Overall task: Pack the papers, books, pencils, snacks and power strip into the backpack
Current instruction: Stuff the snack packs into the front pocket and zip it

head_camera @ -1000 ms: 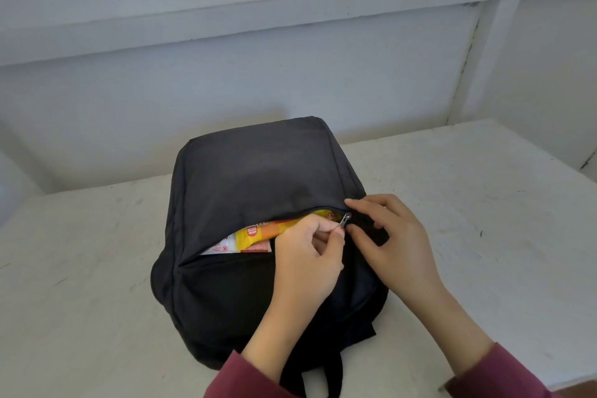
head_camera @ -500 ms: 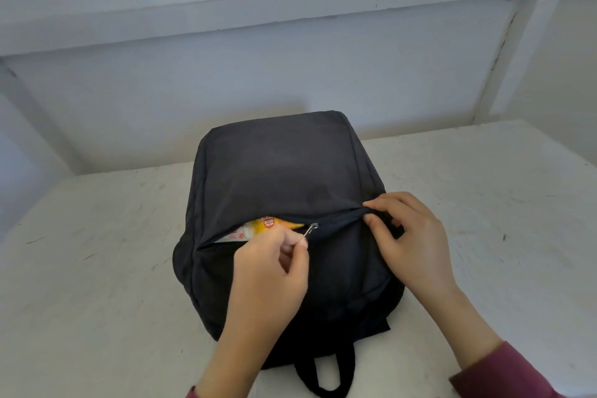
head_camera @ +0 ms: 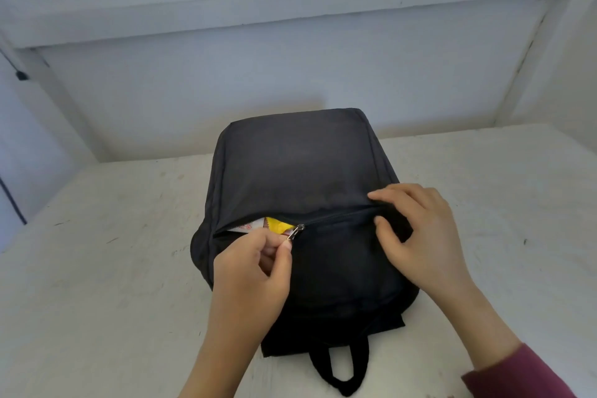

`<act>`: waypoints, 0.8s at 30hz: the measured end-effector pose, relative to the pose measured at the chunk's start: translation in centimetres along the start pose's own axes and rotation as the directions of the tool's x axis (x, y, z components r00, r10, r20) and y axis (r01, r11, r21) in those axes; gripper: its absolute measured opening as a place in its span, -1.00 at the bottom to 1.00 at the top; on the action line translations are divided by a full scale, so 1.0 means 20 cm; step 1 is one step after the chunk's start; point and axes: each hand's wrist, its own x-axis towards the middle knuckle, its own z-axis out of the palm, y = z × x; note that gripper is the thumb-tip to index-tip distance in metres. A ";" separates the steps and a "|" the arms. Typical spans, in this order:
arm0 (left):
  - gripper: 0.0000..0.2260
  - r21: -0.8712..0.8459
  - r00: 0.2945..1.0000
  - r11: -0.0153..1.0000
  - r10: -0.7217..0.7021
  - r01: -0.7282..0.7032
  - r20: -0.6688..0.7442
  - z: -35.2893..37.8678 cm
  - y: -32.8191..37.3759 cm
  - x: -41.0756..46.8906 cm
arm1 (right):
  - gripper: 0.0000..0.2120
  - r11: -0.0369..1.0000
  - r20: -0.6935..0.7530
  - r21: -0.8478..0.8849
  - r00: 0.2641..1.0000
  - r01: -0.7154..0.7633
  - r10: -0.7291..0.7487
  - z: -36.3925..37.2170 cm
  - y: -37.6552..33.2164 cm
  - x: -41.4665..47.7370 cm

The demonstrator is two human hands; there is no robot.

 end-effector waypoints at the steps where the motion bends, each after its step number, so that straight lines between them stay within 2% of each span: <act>1: -0.83 -0.014 1.000 1.000 0.001 -0.001 0.000 0.00 0.00 -0.01 | -0.70 0.999 0.022 0.016 0.999 0.049 -0.049 0.00 -0.02 0.01; 6: -0.83 -0.107 1.000 0.994 -0.024 0.025 0.010 0.04 0.02 -0.03 | -0.63 0.971 0.084 0.021 0.967 0.238 -0.239 0.05 -0.16 0.02; 12: -0.97 -0.023 0.988 0.992 0.128 -0.127 0.089 0.00 0.01 -0.01 | -0.74 0.932 0.074 -0.041 0.931 0.361 -0.357 0.14 -0.24 0.03; 18: -0.65 0.266 0.948 0.910 0.307 -0.318 0.084 -0.12 -0.09 0.09 | -0.75 0.926 0.069 -0.088 0.929 0.368 -0.363 0.17 -0.22 0.02; 21: -0.40 0.354 0.937 0.870 0.289 -0.343 0.195 -0.13 -0.15 0.16 | -0.74 0.927 0.062 -0.101 0.932 0.362 -0.357 0.16 -0.22 0.03; 24: -0.36 0.352 0.935 0.874 0.266 -0.336 0.233 -0.12 -0.19 0.20 | -0.74 0.930 0.060 -0.106 0.936 0.352 -0.348 0.16 -0.21 0.04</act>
